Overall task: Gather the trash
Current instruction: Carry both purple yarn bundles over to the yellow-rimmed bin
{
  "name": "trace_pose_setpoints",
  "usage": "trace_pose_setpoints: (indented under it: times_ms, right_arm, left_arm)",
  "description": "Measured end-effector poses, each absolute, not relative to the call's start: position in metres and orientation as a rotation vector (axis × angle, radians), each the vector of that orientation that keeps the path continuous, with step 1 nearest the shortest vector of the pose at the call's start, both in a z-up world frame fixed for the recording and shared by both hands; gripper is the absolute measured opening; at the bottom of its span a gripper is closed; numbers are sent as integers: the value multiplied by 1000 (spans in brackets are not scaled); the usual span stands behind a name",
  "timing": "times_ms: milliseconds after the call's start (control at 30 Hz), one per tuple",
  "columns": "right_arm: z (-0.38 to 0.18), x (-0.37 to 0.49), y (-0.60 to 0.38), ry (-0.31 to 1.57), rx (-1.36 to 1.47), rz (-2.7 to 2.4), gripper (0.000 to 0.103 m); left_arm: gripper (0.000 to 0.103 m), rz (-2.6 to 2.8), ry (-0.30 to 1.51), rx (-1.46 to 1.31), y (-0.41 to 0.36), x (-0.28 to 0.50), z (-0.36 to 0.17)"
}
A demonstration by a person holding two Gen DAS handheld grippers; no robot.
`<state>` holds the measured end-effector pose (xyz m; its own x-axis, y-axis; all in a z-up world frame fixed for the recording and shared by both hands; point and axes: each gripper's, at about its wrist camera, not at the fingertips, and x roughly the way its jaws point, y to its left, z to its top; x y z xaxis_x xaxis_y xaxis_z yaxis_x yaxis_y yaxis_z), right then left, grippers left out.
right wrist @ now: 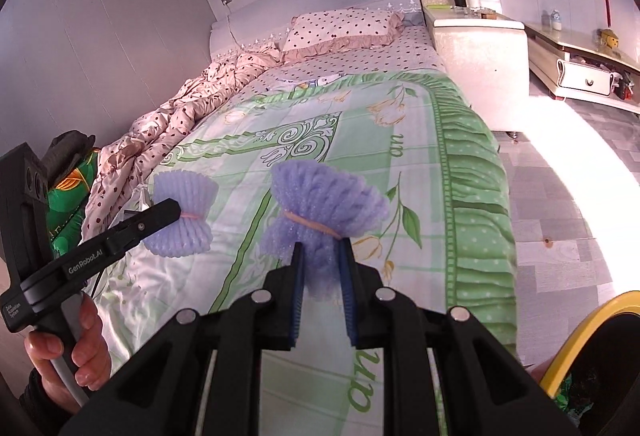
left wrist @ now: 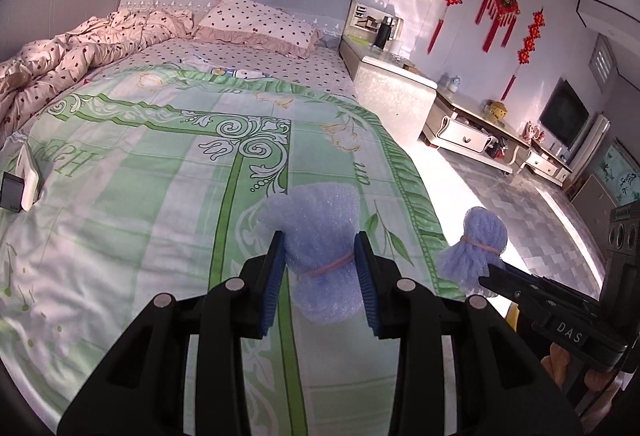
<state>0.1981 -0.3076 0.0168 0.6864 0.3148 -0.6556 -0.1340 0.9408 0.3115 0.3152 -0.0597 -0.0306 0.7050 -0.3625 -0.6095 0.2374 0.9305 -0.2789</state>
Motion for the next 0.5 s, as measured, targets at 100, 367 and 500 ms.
trace_pose_setpoints:
  times_ms: [100,367,500]
  right_arm:
    - [37,171,-327,740,259,229,16]
    - [85,108,-377,635,265,165,16]
    - [103,81,-409,583,282,121,16]
  left_arm:
    - [33,-363,695,-160,-82,282,-11]
    - [33,-489,631,-100,-154,204,32]
    - [34,-545,613,-71,-189,179,45]
